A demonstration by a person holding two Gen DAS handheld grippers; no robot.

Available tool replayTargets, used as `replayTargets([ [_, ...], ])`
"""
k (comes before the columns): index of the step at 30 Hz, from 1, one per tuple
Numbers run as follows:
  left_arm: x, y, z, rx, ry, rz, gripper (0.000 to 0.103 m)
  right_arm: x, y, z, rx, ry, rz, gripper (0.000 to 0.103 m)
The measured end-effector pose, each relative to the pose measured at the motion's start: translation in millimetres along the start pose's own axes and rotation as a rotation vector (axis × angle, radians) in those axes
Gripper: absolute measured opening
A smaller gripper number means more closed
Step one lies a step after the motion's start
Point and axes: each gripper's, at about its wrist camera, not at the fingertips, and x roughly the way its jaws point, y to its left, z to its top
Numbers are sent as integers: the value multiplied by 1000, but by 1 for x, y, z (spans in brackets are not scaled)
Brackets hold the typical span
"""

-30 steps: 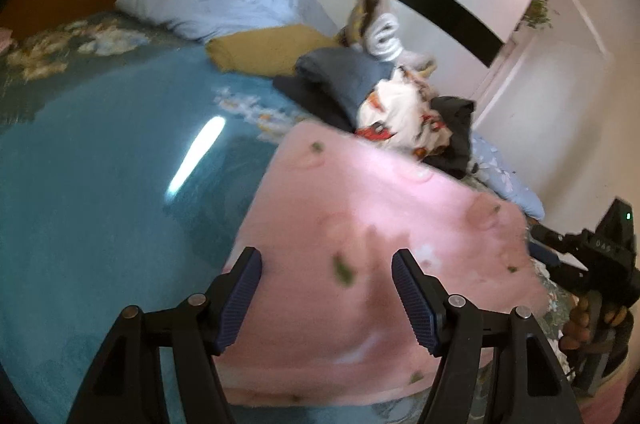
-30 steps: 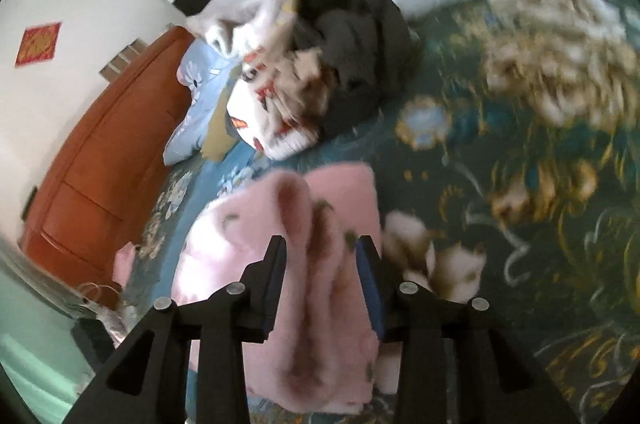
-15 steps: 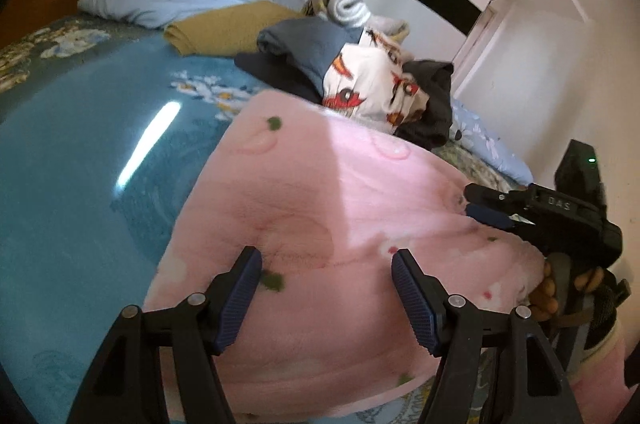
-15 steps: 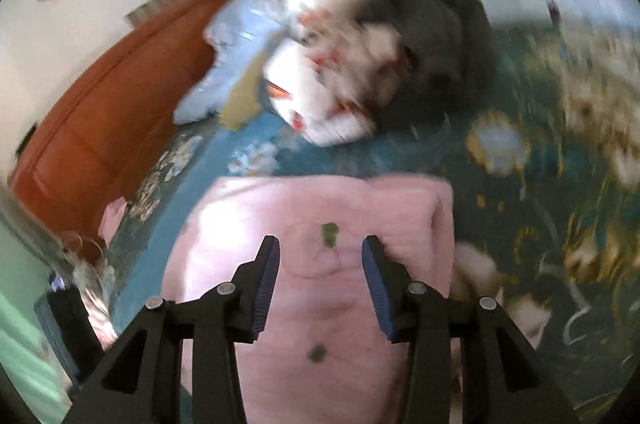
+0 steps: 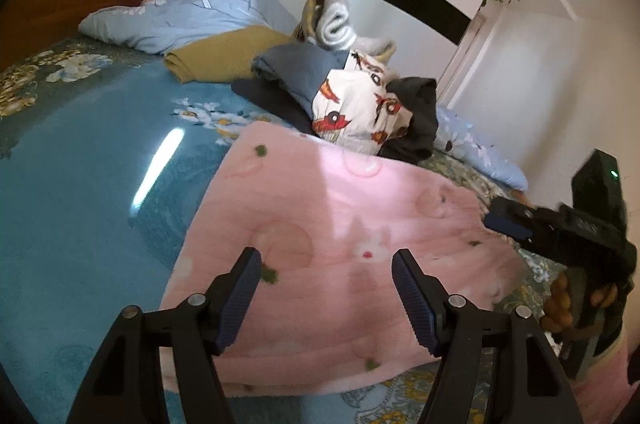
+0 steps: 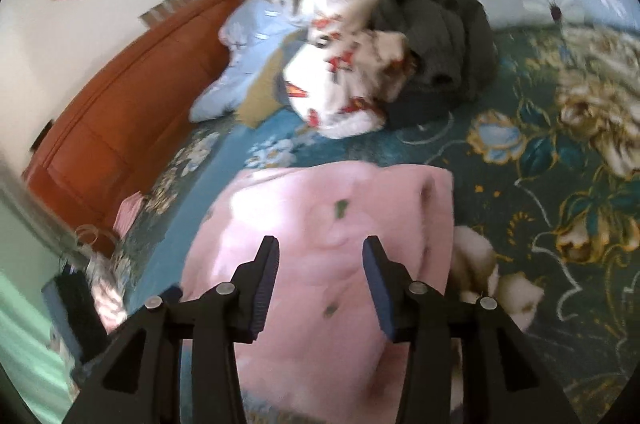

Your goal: Fold clothes

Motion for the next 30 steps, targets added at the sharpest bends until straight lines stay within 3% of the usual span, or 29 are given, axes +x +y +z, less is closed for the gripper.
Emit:
replayTargets([
  [2,-1,0,-2,-9,1,-13,72,-12,13,-10,-57,-12,15,53],
  [6,13,5,-12,-25,52,-9,72,-19,21,-31,-121,3,18,54],
  [9,24,13,-21,-53,86,-17,72,-10,3,-42,-53,37,9,54],
  [12,25,12,-23,-34,92,-9,72,3,-21,-50,82,58,62,54],
  [18,23,12,-22,-42,92,-12,72,4,-24,-52,96,38,76,54],
  [22,1,17,-10,-53,51,-52,72,-12,-21,-49,81,-1,103,55],
  [23,-4,19,-7,-50,40,-40,72,-17,-22,-47,80,-14,109,56],
  [25,-11,31,0,-63,15,-5,74,-27,-29,-43,96,-45,105,69],
  [30,-5,69,7,-162,49,38,76,-18,-68,-47,297,-15,130,69],
])
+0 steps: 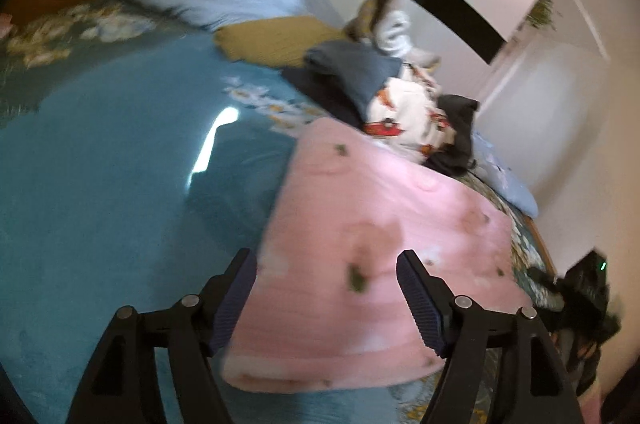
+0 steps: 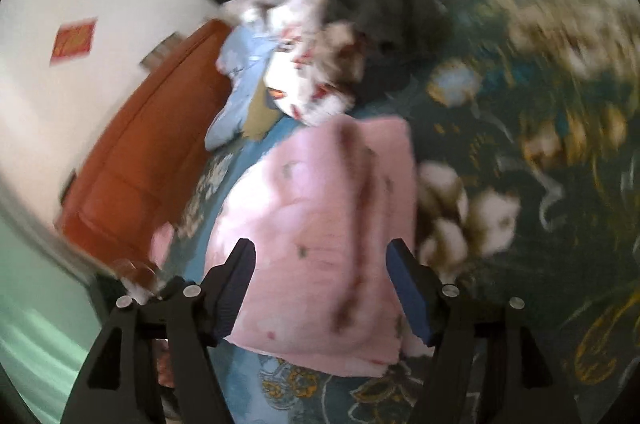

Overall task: Fold clothes
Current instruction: 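Grasp the folded fleece with the right gripper while the left gripper grasps it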

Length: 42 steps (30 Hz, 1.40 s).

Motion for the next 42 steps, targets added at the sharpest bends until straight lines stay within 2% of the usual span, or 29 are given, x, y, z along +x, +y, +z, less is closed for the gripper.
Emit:
replayTargets([
  [1,5,7,1,-17,20,3,76,6,-9,-1,44,28,8,69],
  [4,28,19,7,-42,106,0,76,20,-17,-6,72,76,8,70],
  [5,35,21,9,-42,133,-10,76,25,-19,-7,79,90,10,73],
  [6,44,20,12,-43,158,-23,76,30,-20,-7,88,101,20,82],
  [7,52,20,14,-44,182,-37,76,35,-22,-7,97,111,26,83],
  [11,76,18,25,-62,246,-113,77,49,-24,-1,100,115,22,83],
  [17,96,14,33,-21,307,-164,86,69,-22,14,82,112,32,83],
  [21,94,20,31,-18,300,-215,88,78,-21,20,58,118,47,89],
  [25,91,24,28,-15,269,-282,94,81,-21,20,28,128,66,90],
  [28,89,26,27,-12,247,-306,96,80,-24,20,13,140,102,90],
  [30,88,23,26,0,239,-304,98,79,-25,20,5,138,112,90],
  [34,90,17,27,26,239,-288,99,87,-19,26,20,151,71,92],
  [39,97,22,33,-43,234,-310,99,106,-17,41,-3,160,77,91],
  [42,98,20,32,-23,240,-311,99,115,-17,47,-15,163,76,89],
])
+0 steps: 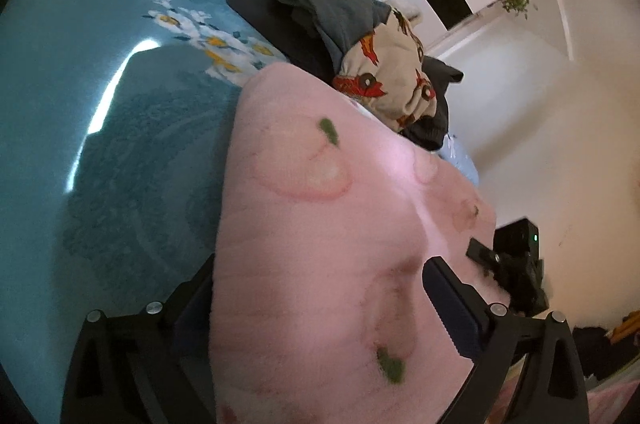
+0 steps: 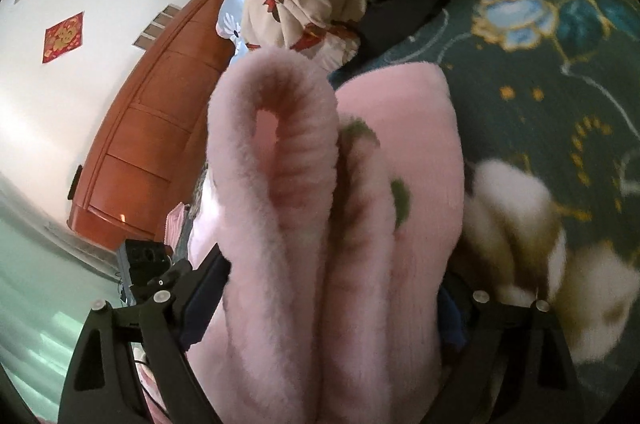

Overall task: Fold clothes
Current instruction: 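Grasp the folded fleece with the right gripper while the left gripper grasps it, then lift the folded fleece with both grippers and carry it toward the headboard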

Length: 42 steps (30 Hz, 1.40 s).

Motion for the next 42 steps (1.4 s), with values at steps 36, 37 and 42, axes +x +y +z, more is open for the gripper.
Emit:
replayTargets([
  [36,-259,108,9,-92,-544,268,45,190,327,37,-475,195,-60,50],
  [37,-270,123,5,-142,-571,266,45,209,339,34,-498,215,-60,50],
  [42,-299,167,-2,-244,-636,319,44,292,392,16,-610,305,-56,50],
])
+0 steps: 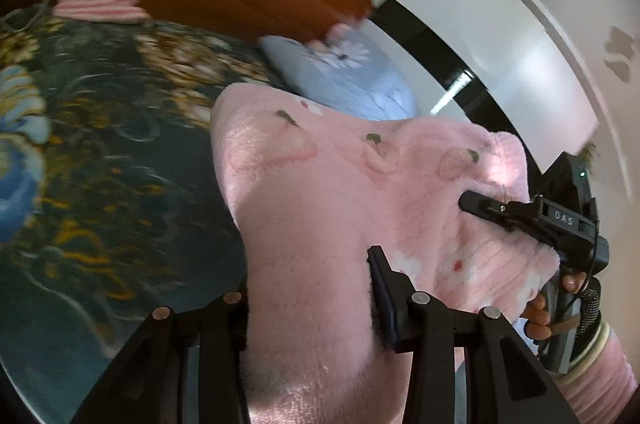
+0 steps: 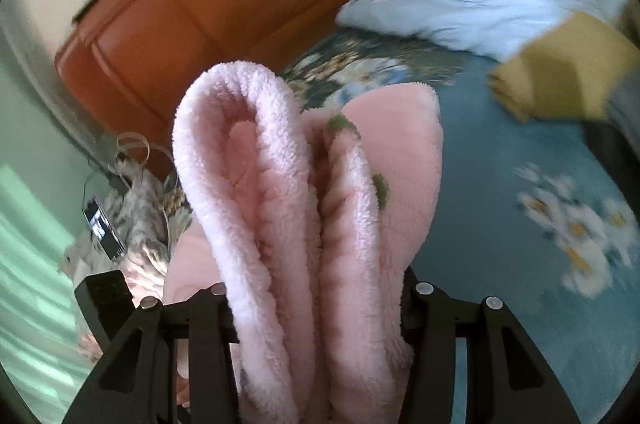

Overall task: Fold clothes
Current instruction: 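Lift the folded fleece with both grippers and carry it toward the headboard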

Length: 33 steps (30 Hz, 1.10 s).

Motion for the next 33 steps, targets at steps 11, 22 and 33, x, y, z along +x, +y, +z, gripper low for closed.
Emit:
replayTargets([
  [11,-18,41,17,4,-108,136,44,97,57,41,-148,131,27,50],
  [22,2,63,33,6,-143,174,44,168,88,108,-362,202,11,50],
  [33,20,85,41,-51,-114,181,44,236,63,128,-365,285,11,50],
])
